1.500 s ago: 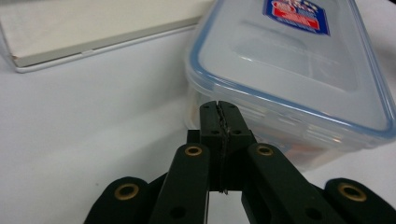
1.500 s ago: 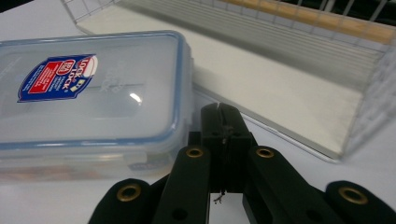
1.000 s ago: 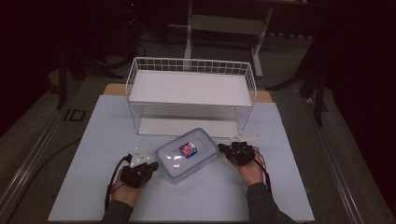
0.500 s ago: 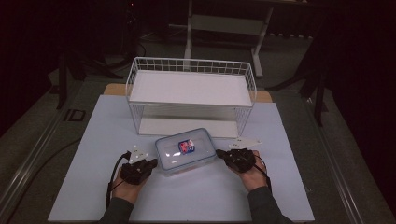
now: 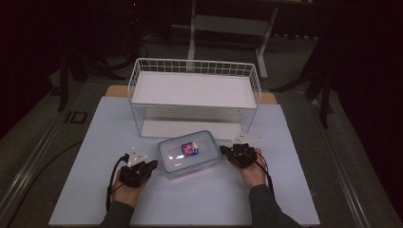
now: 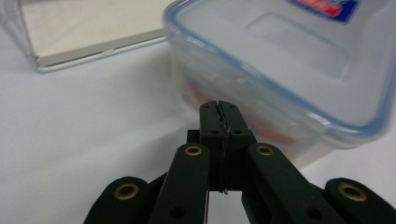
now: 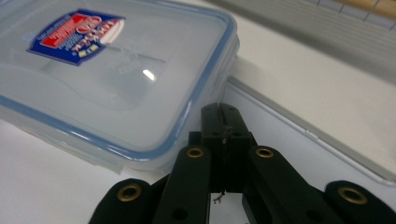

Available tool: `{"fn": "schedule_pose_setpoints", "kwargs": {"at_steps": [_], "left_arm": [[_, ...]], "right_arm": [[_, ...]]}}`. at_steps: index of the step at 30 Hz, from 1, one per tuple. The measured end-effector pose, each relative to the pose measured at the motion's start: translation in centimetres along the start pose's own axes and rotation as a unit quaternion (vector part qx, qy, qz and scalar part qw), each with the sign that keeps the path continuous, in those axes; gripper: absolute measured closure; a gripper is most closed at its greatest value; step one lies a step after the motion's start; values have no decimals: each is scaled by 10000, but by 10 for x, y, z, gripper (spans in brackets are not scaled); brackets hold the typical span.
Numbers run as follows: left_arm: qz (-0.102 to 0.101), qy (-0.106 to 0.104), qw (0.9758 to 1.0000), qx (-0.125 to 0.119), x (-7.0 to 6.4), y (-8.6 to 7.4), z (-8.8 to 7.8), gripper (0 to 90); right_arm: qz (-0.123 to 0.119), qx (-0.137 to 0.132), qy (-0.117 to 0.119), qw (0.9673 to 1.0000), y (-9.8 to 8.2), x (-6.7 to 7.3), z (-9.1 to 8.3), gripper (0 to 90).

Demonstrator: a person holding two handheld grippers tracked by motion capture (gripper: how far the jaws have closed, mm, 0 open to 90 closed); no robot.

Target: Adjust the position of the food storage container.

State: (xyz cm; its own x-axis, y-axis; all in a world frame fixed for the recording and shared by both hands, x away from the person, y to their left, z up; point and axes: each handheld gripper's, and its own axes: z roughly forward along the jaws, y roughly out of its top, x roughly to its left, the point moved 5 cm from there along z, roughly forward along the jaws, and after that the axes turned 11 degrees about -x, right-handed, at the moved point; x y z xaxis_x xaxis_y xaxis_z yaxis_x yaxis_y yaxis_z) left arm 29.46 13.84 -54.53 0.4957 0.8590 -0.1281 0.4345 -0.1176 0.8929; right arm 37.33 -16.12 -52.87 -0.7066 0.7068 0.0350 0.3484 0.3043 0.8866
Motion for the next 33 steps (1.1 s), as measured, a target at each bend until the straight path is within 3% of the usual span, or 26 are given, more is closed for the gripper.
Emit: {"fn": "schedule_pose_setpoints", "kwargs": {"at_steps": [3,4,8,10,17,20,27,33], "left_arm": [[70,80,9999,132,0,-2,2,897],[68,149,9997,189,2,-3,4,897],[-127,310,9993,170,13,-3,3,898],[-227,276,9993,119,17,-2,3,898],[-215,227,9994,113,20,-2,7,898],[-277,141,9995,108,21,-2,7,900],[-368,101,9992,85,21,-2,9,900],[-395,48,9991,109,20,-2,9,900]], "right_arm": [[-2,18,50,10000,-1,1,-1,900],[-55,-8,181,9998,1,5,-4,900],[-218,53,422,9989,2,16,-3,900],[-254,68,511,9983,2,18,-2,900],[-153,157,137,9997,1,11,13,900],[-51,161,200,9997,-1,8,16,900],[-217,277,396,9986,-3,12,7,900],[-247,353,389,9983,-9,19,-4,900]]}}
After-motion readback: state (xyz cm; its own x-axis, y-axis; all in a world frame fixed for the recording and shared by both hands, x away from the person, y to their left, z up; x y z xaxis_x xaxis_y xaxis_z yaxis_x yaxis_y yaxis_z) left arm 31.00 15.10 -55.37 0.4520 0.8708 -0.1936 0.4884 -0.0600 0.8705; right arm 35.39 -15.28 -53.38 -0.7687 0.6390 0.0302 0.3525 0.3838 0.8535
